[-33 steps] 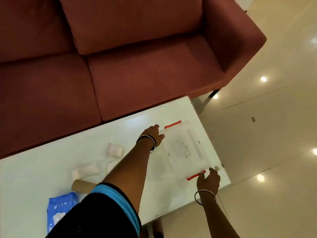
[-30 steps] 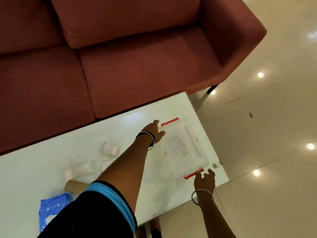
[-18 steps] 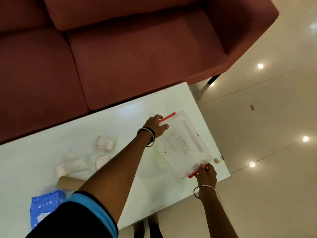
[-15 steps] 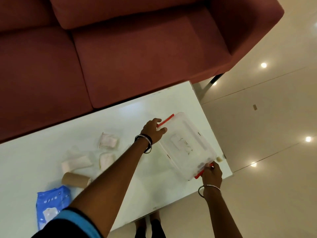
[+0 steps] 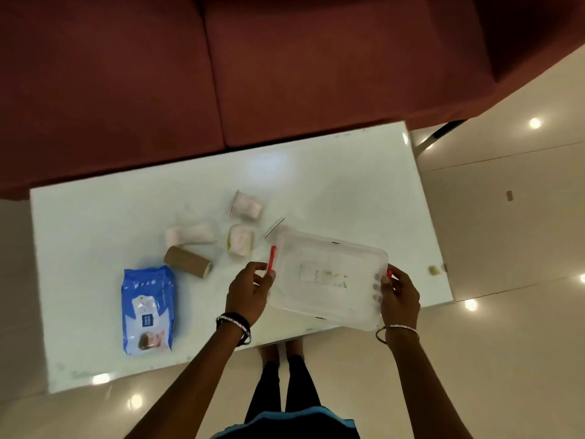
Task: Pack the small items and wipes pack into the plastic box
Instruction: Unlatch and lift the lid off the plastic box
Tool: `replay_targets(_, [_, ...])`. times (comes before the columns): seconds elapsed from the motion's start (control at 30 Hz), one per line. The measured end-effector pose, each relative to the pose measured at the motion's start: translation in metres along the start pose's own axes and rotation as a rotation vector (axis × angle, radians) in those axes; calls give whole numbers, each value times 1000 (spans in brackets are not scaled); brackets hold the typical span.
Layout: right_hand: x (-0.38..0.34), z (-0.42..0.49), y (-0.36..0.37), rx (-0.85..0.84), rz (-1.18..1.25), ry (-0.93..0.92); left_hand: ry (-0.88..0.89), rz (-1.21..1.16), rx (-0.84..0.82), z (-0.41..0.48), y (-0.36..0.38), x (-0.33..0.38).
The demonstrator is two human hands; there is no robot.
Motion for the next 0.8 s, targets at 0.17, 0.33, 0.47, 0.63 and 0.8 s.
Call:
replay_targets(0.17, [4,-27,33,-86,-53,-101,-83,3,109,-16,-24,-54])
replay_targets(0.33, [8,-37,63,-143,-88,-135,-124,62,187,-17,-34,-88])
replay_targets(0.47, [11,-34,76,-155,-99,-165,-117,97,220,-11,-33,-100])
replay_targets(0.63, [12,-29,85,-156,-108,-194,-87,109,292,-8,-29,-104])
replay_targets(0.8, [16,-26,86,-170,-104,-195,-16,154,345,-7,-29,-102])
Point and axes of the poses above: each hand's wrist, its own z-axis towards the middle knuckle, its own y-axis out of the palm, x = y × z, the point moved 6 cm from there along z, towards the middle knuckle, and after that the axes turned 6 degrees about x, right-handed, at the moved point
